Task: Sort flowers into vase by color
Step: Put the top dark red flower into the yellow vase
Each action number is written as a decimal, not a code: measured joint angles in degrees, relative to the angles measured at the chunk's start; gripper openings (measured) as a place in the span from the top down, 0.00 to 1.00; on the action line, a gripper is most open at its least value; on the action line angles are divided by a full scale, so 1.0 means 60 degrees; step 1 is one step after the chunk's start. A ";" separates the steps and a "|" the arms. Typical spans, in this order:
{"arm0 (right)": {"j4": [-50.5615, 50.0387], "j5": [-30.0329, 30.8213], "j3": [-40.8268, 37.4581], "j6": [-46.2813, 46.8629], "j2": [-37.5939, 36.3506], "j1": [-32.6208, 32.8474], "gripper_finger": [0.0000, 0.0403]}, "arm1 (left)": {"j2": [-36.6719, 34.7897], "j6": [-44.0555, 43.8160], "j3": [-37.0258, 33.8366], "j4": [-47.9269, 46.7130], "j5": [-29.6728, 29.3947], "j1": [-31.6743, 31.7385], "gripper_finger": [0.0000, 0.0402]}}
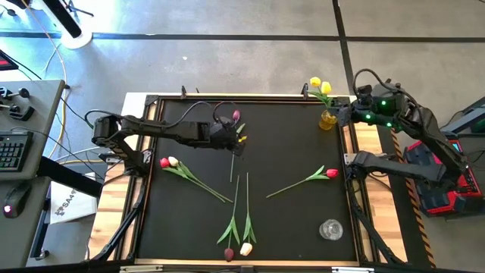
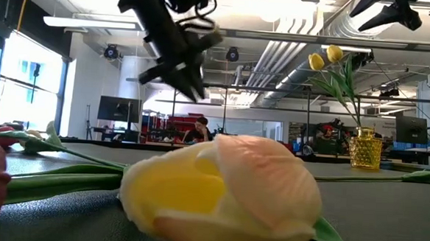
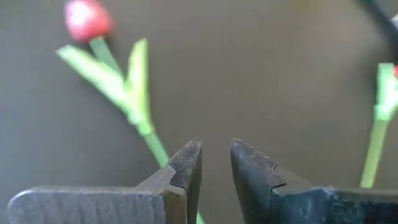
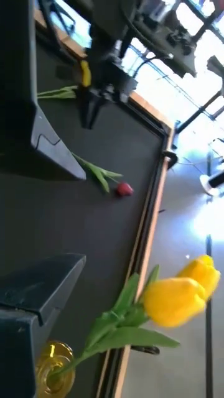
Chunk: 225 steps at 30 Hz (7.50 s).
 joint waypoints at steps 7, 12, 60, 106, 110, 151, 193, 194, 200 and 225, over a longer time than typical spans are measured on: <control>-0.0068 0.0242 -0.0011 0.0024 0.0115 0.0633 0.54 | 0.0000 -0.1238 -0.0002 -0.0691 -0.0318 0.0239 0.82; -0.0059 0.0303 -0.0011 0.0106 0.0209 0.1033 0.54 | 0.0000 -0.1237 0.0000 -0.0359 -0.0321 0.0495 0.82; 0.0725 -0.0466 -0.0015 0.0616 0.0528 0.1884 0.54 | 0.2922 -0.0862 0.0018 0.1068 0.0830 0.0810 0.82; 0.0785 -0.0127 -0.0015 0.0590 0.0539 0.1884 0.54 | 0.3001 -0.0515 0.0021 0.0545 0.0676 0.1044 0.84; 0.0795 -0.0121 -0.0015 0.0596 0.0536 0.1884 0.54 | 0.2861 -0.0317 -0.0004 0.0553 0.0832 0.1098 0.97; 0.6275 0.1311 -0.0011 -0.1247 0.3543 0.4880 0.54 | 0.0714 0.4052 -0.0007 1.1882 0.5575 0.0852 1.00; 0.1700 0.5511 0.0036 -0.1132 0.2418 0.4853 1.00 | 0.0703 0.4323 -0.0004 0.7531 0.5525 0.0636 0.82; 0.1356 0.5769 0.0036 -0.1007 0.2268 0.4853 1.00 | 0.0703 0.4295 -0.0004 0.7448 0.5525 0.0636 0.82; -0.0163 0.7332 0.0033 -0.0370 0.1492 0.4654 1.00 | 0.0703 0.4273 -0.0004 0.7358 0.4884 0.0634 0.82; 0.2121 0.5931 -0.1560 -0.2725 0.0920 -0.0735 1.00 | 0.0703 0.4255 -0.0004 0.7343 0.3489 0.0636 0.82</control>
